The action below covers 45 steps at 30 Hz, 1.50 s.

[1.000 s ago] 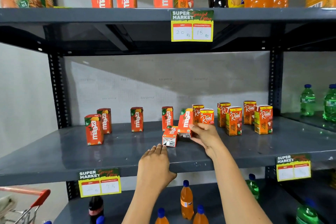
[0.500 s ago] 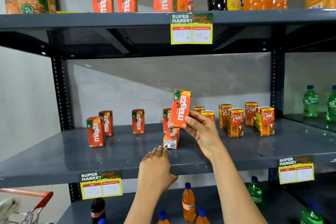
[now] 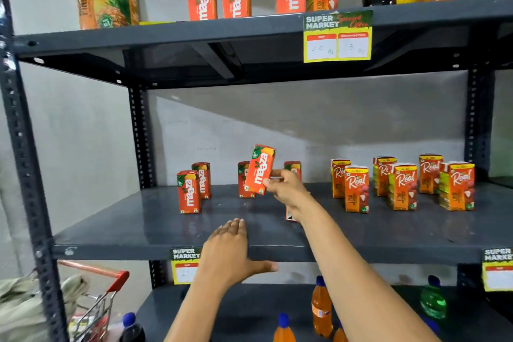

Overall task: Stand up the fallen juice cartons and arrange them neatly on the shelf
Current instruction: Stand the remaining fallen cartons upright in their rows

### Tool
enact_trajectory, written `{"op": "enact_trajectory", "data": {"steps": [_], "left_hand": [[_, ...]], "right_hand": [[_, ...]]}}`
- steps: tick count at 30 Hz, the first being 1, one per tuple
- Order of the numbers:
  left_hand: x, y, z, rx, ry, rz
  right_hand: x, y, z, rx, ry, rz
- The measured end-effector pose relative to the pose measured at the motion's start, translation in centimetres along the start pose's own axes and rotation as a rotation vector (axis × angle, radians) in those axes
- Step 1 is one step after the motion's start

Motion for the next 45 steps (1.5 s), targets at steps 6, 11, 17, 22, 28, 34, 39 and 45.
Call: {"op": "enact_trajectory", "data": {"steps": [6,11,17,22,28,34,39,45], "left_hand": [[-0.4,-0.6,-0.2,0.028,-0.016,-0.085],[-0.5,-0.8,-0.3,0.039,-0.025,-0.091],[-0.5,-0.6,-0.5,-0.01,-0.01,-0.078],[2.8,0.1,-1.5,-0.046,-0.091,-0.023],[5.0,-1.2,-2.2,-0.05,-0.1,0.045],[4.9,-1.7,-2.2,0.003,-0.107,0.015],[4.8,-1.8,-2.2,0.01,-0.104,0.007],[4.8,-1.7,-2.1,-0.015,-0.099,0.005]], "right_hand": [[2.1,-4.5,-1.5,0.002,-0.055,0.204],[3.3,-4.8,-1.3,0.03,-0.096,0.365],[0.8,-3.4,-0.4,0.064,0.084,0.633],[-0.5,5.1,0.5,0.085,-0.29,0.909],[-0.2,6.8,0.6,-0.145,-0.502,0.605],[-0.1,6.0,-0.4,-0.141,-0.577,0.611],[-0.8,5.3,-1.1,-0.19,-0.653,0.531],[0.3,6.7,-0.7,-0.126,-0.682,0.193]]}}
Point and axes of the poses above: each hand's wrist, its own z-axis away from the middle knuckle, its own y-axis out of the back of the hand, x = y × z, the point moved 1 cm from there along -z, towards the middle knuckle, and after that the axes turned 1 degree about x, right-handed, at the moved point
